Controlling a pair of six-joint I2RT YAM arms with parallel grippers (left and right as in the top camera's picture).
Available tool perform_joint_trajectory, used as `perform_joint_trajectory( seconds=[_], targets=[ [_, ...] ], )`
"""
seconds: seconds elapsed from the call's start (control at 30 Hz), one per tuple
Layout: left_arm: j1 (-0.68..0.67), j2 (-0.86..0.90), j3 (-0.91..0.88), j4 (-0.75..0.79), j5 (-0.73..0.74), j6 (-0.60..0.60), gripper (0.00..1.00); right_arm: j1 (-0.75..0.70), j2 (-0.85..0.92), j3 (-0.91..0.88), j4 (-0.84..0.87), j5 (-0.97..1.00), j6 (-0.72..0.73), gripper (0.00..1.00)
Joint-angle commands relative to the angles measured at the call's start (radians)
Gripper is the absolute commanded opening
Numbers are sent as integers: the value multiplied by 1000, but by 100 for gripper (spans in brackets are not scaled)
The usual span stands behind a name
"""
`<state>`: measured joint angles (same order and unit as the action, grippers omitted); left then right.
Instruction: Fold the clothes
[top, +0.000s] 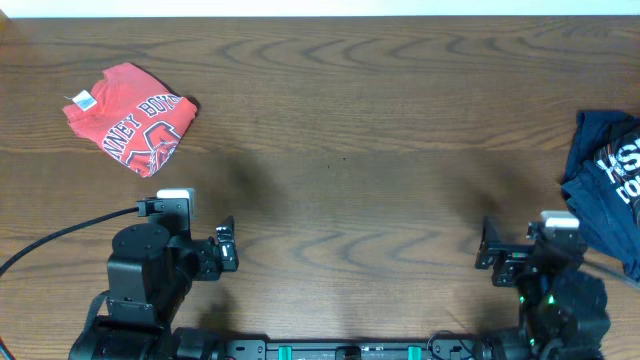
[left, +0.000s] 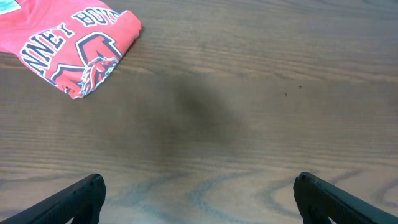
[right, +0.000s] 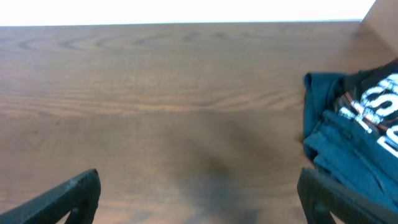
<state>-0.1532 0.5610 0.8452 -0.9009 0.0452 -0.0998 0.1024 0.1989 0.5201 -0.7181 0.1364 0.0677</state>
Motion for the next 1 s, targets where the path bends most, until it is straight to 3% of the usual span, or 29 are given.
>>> perform_joint_trajectory(
  seconds=[0.0, 0.13, 0.5, 0.7, 0.97],
  targets=[
    [2, -1, -3, 0, -11, 13, 98, -43, -106, -107, 76, -60, -63, 99],
    [2, -1, -3, -1, -11, 13, 98, -60, -195, -228, 211, -70, -66, 99],
    [2, -1, -3, 0, -11, 13, 98, -58, -194, -506, 692, -77, -101, 99],
    [2, -1, -3, -1, -11, 13, 98, -58, -194, -515, 640, -122, -216, 99],
    [2, -1, -3, -1, -11, 13, 98, -56, -194, -515, 644, -129, -196, 99]
  ],
)
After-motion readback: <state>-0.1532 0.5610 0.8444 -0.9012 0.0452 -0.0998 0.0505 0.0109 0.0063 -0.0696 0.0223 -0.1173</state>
